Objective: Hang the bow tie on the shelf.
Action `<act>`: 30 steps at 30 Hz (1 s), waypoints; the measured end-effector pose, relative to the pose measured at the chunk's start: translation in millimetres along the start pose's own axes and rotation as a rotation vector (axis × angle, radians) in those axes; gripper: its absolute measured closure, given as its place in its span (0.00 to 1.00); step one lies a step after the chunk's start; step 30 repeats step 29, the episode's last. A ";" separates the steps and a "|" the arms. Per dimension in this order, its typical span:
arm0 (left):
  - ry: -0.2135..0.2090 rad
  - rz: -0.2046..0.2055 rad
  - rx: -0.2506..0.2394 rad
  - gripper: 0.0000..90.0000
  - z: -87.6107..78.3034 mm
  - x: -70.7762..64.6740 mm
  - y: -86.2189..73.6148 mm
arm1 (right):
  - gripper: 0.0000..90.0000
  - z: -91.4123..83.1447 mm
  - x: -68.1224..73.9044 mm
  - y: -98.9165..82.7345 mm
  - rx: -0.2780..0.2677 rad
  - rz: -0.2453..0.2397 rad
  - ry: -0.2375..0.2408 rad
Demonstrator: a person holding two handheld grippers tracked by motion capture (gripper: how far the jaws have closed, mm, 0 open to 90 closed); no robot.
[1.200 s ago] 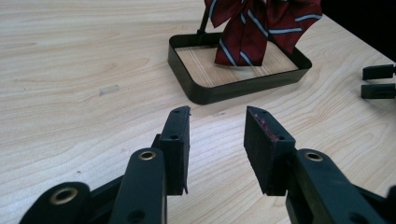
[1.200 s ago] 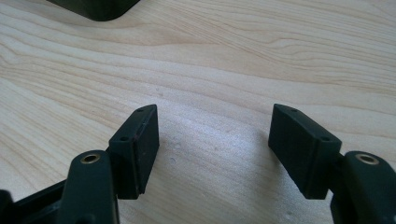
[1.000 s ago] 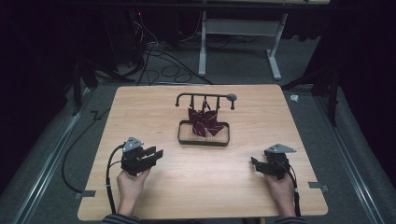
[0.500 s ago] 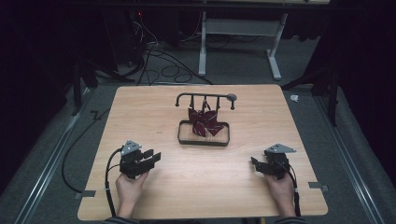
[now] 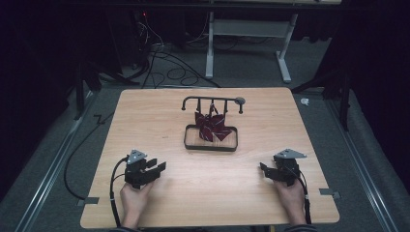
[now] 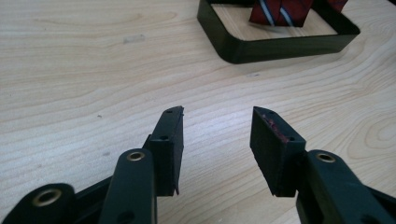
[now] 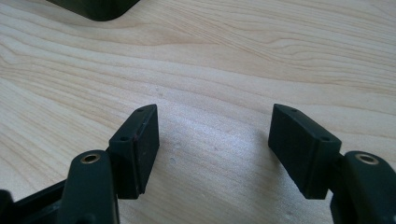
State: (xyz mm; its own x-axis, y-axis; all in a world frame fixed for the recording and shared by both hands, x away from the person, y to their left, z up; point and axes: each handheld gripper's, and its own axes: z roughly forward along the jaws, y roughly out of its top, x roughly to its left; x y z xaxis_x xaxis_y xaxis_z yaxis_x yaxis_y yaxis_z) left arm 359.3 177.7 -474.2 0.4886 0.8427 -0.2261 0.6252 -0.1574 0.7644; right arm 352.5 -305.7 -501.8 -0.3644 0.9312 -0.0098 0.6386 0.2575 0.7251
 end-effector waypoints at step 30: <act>0.182 0.111 0.036 0.46 24.1 -4.7 -25.3 | 0.39 0.1 0.2 0.0 0.000 -0.002 -0.002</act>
